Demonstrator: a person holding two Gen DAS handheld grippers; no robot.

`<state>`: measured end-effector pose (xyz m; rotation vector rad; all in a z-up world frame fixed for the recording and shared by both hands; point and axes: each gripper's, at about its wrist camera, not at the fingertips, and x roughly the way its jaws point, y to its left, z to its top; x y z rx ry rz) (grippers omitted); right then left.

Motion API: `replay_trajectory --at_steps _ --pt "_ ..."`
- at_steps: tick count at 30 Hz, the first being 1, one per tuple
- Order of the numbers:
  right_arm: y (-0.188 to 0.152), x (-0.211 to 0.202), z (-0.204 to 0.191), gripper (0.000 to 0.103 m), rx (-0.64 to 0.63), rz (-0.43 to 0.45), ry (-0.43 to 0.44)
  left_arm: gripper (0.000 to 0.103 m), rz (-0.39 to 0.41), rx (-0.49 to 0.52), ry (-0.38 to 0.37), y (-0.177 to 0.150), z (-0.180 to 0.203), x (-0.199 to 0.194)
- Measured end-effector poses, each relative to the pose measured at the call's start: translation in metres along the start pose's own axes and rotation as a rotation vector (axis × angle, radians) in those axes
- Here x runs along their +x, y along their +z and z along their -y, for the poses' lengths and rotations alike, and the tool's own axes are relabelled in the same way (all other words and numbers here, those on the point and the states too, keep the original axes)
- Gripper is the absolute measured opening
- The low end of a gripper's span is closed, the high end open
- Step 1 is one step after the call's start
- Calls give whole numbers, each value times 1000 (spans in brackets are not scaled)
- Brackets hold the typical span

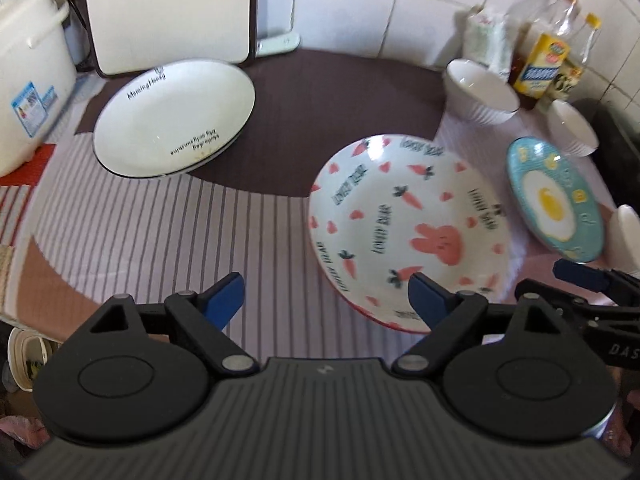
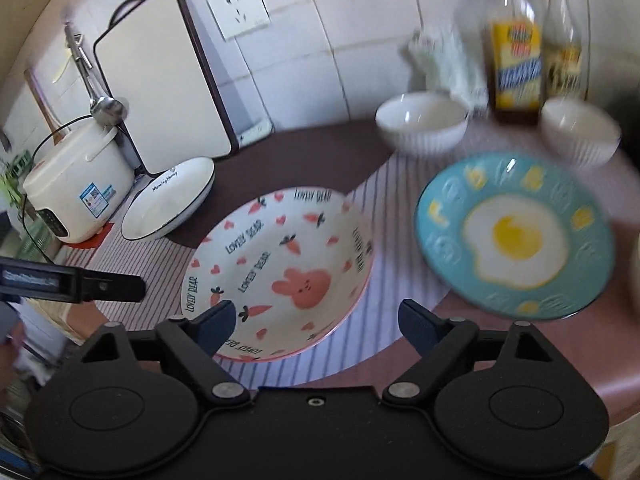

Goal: Organize plates and bowls

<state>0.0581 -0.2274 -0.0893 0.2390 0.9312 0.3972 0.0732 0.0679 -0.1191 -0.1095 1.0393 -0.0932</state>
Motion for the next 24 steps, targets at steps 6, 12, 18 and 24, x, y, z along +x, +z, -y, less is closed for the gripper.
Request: replay_trajectory --at_steps 6,12,18,24 --pt "-12 35 2 77 -21 0 -7 74 -3 -20 -64 3 -12 38" --pt "-12 60 12 44 3 -51 7 48 -42 -14 -95 4 -15 61" --pt "-9 62 22 23 49 -65 -6 19 -26 -2 -152 1 -13 62" --pt "-7 67 24 24 44 -81 4 18 -71 -155 -220 3 -29 73"
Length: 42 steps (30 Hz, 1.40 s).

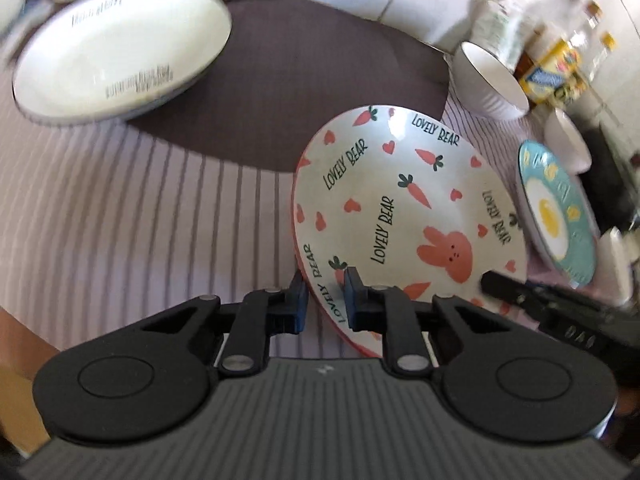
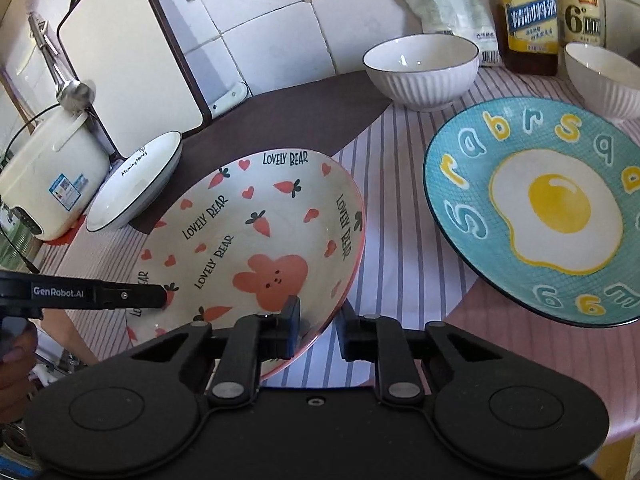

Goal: Organize plates and bowls

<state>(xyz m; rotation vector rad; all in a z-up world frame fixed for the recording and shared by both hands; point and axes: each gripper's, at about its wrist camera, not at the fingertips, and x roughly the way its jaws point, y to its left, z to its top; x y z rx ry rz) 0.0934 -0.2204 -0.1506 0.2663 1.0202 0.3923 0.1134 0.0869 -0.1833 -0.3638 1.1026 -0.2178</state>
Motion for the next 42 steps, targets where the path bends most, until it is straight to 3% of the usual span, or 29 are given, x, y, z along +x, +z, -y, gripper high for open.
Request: replay_trajectory --at_steps 12,21,25,29,32,42 --pt "13 -6 -1 26 -90 11 59 20 36 90 49 11 19 -14" --pt "60 -2 -12 26 -141 80 83 20 89 106 37 64 15 -28" --pt "80 14 -12 27 -141 81 102 23 52 147 64 92 12 -13" --pt "93 38 -15 28 -123 54 91 23 38 91 62 112 -2 8" --pt "99 51 -14 28 -119 63 72 23 36 71 62 117 -5 17" --pt "114 84 -4 29 -72 56 50 23 44 136 131 136 10 32"
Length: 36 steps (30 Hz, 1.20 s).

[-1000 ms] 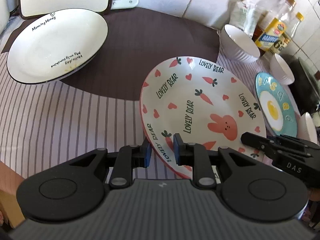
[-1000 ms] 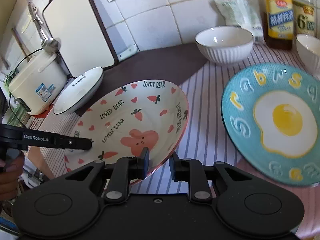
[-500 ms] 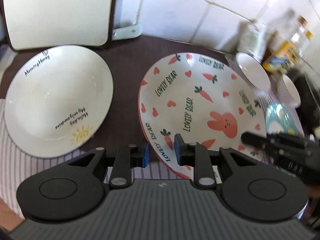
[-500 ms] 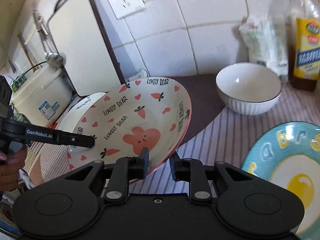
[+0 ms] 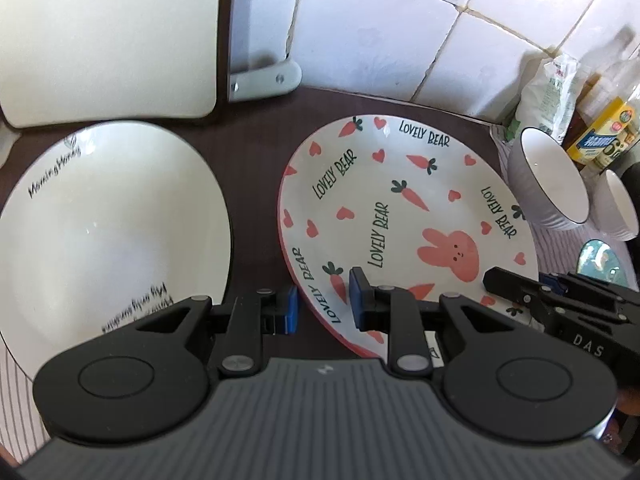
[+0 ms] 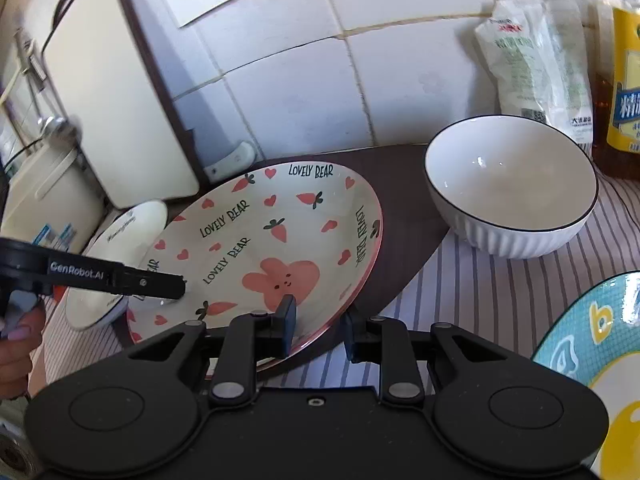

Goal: Organize plates and bowls

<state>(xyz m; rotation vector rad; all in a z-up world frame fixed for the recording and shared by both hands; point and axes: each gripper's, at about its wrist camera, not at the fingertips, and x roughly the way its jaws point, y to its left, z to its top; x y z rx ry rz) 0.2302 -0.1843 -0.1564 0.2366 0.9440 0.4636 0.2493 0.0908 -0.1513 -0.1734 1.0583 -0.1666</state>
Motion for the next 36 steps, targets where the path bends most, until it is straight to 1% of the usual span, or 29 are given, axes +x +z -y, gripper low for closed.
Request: replay_trajectory --at_steps 4,6,8,9,10,12,13,14,16,19,21,22,24,25,27,29,31,34,36 --pt "2 8 -1 29 -21 -11 -45 26 -37 -49 0 5 -1 14" --pt "4 8 -2 29 -31 2 -61 27 -42 -53 10 6 -1 16" --pt "5 11 -3 32 -44 -20 -74 26 -52 -41 49 5 2 18" --pt "6 12 -5 32 -51 -33 -87 27 -51 -22 80 3 6 17" --pt "5 12 -6 33 -52 -44 -106 27 -43 -6 96 3 9 14" --pt "3 7 -6 51 -54 -25 -110 26 -34 6 121 1 14 7" --pt "2 1 -6 63 -47 -10 -106 27 -22 10 116 0 17 1" --pt "2 -5 -5 67 -39 0 -99 27 -14 11 114 -2 19 -4" --pt "0 -18 -4 67 -19 18 -92 30 -22 6 110 -5 22 -15" --pt "-2 -42 0 69 7 42 -84 39 -42 -5 125 -10 28 -30" --pt "-5 -64 1 72 5 66 -75 41 -36 5 123 -12 35 -42" --pt "-7 -75 1 75 4 79 -73 42 -34 12 115 -13 40 -48" --pt "-13 -97 3 82 4 102 -74 47 -32 21 100 -15 49 -58" --pt "-16 -109 4 85 6 117 -79 49 -30 28 90 -16 56 -63" --pt "-24 -130 5 87 10 145 -92 50 -25 45 61 -20 69 -72" --pt "-31 -150 8 89 19 161 -119 55 -19 59 19 -22 82 -78" --pt "-38 -169 14 90 51 180 -150 57 -16 83 -13 -25 97 -82" --pt "-52 -197 27 90 130 220 -190 63 -11 146 -33 -30 125 -83" --pt "-65 -210 35 90 185 246 -218 63 -8 213 -10 -33 146 -76"
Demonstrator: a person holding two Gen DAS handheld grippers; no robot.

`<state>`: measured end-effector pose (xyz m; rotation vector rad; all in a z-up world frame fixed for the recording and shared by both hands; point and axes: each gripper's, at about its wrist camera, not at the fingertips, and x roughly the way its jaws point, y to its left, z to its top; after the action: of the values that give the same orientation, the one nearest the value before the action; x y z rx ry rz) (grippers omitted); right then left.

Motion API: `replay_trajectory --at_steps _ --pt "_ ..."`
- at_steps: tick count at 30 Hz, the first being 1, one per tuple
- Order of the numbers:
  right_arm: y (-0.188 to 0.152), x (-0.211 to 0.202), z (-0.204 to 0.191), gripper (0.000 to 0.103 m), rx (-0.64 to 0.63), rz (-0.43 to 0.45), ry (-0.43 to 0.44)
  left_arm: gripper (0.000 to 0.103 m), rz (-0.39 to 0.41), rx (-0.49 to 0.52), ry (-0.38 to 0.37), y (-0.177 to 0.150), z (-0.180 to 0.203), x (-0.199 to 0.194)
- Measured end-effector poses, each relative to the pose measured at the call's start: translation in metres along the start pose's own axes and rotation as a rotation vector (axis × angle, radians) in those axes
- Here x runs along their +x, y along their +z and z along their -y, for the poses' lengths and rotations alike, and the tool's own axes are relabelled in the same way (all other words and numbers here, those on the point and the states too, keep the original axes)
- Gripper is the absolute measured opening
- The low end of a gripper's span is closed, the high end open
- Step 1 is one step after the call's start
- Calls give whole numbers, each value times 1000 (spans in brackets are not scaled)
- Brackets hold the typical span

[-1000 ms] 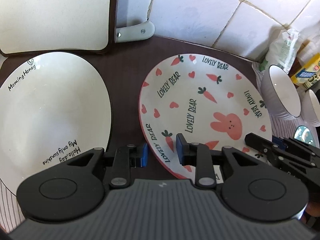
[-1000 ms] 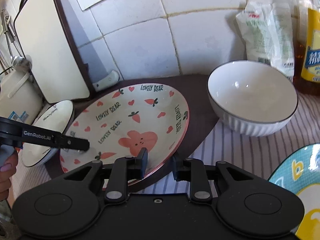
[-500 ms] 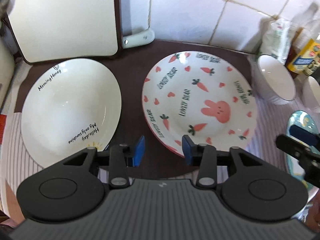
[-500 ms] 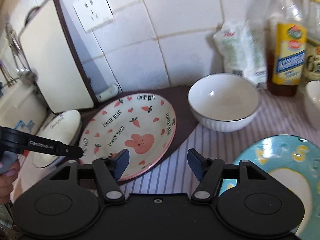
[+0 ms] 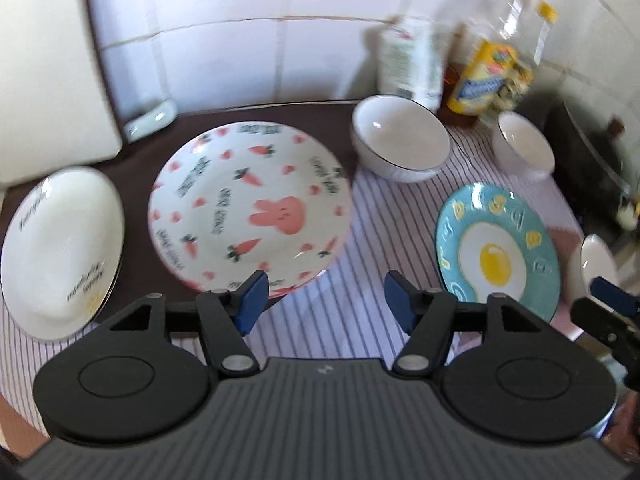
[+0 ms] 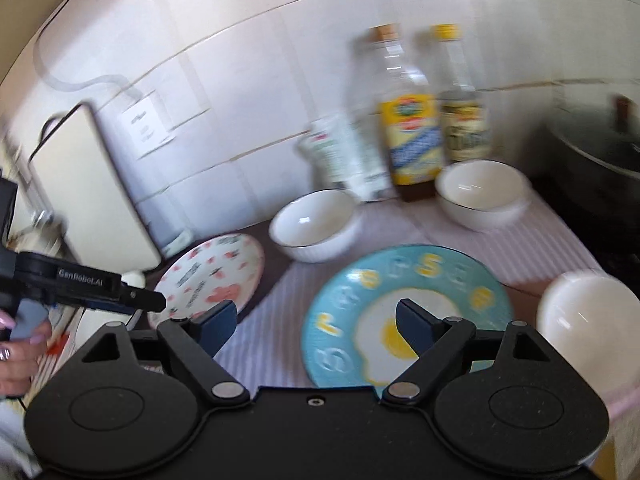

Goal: Organize plates and bowls
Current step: 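Open both grippers and move them to the blue egg plate, then close both grippers on the blue egg plate rim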

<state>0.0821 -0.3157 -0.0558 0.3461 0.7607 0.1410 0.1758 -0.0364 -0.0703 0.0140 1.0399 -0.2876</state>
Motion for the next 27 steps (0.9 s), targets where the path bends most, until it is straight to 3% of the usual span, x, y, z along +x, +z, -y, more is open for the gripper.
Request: replay_trajectory --at_steps 4,11,16,18,21,24,26,27 --pt "-18 -9 24 90 87 -28 -58 64 -11 65 -1 -1 28 18" --pt "-49 -8 53 90 124 45 -189 70 -12 115 -54 -5 60 48" --pt "-65 8 71 87 141 50 -189 74 72 246 -43 -9 85 69" --pt "-68 17 76 84 151 47 -188 74 99 269 -72 -7 91 77" --pt "-71 25 81 77 172 72 -177 78 89 289 -107 -2 99 91" --pt "-71 34 83 58 196 69 -175 76 67 286 -112 3 102 107" --pt "-69 36 84 36 221 80 -201 75 80 286 -84 4 103 113" --pt "-70 37 83 20 232 85 -246 75 85 293 -77 5 104 115"
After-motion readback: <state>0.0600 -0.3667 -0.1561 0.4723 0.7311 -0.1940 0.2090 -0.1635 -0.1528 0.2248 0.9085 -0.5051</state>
